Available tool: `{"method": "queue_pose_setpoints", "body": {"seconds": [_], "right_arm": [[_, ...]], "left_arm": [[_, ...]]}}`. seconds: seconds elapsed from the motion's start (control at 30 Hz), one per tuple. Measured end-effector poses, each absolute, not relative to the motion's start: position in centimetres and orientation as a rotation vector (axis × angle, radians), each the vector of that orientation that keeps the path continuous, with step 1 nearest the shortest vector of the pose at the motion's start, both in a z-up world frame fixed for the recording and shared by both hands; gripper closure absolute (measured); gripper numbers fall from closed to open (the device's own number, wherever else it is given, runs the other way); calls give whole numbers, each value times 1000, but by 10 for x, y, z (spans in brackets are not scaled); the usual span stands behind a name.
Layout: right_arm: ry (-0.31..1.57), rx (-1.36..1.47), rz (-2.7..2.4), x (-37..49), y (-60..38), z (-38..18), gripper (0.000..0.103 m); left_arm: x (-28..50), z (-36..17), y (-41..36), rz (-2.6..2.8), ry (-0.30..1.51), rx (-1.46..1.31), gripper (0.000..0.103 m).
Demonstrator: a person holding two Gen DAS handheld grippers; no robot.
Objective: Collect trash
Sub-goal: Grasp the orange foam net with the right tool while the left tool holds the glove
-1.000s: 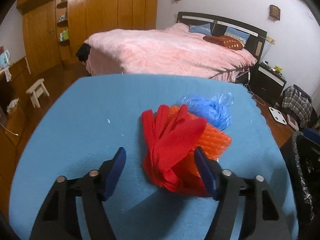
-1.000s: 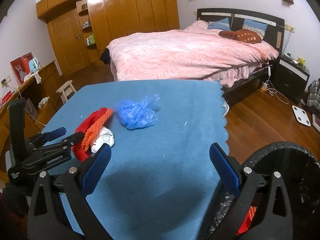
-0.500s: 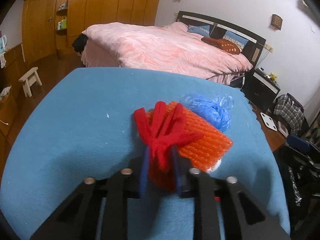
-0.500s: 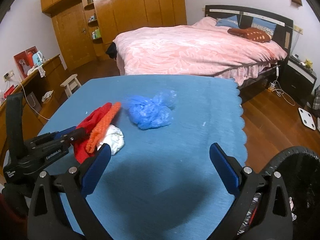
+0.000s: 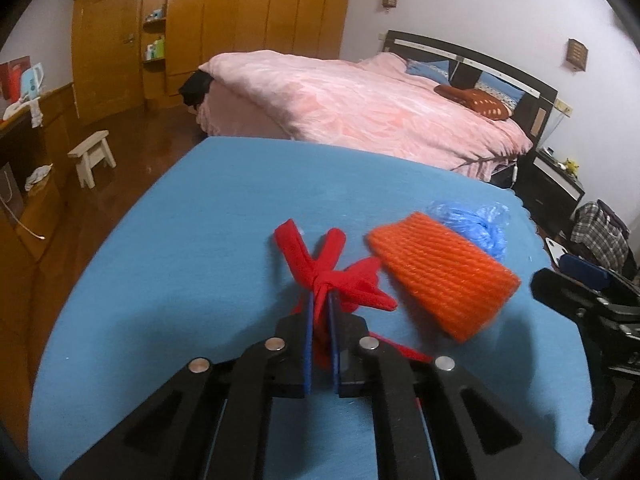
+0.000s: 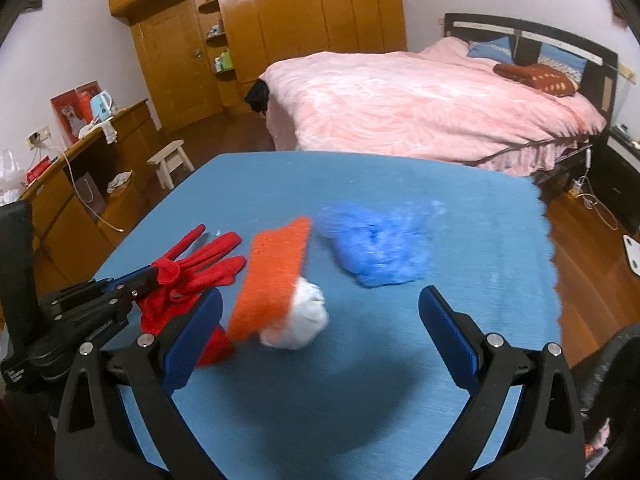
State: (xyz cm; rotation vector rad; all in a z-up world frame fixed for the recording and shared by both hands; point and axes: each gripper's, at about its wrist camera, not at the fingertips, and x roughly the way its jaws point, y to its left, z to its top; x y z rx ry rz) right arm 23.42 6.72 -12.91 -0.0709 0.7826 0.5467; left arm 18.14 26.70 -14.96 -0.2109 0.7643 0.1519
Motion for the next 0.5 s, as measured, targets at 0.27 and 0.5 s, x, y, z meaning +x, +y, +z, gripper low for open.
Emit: {"method": "queue_pose_setpoints", "body": {"seconds": [0.27, 0.5], "right_arm": [[841, -89, 556, 237, 89, -145, 34], [856, -105, 608, 231, 95, -143, 84]], "left_arm": [[172, -151, 276, 165, 759, -222, 96], [169, -147, 275, 158, 743, -226, 96]]}}
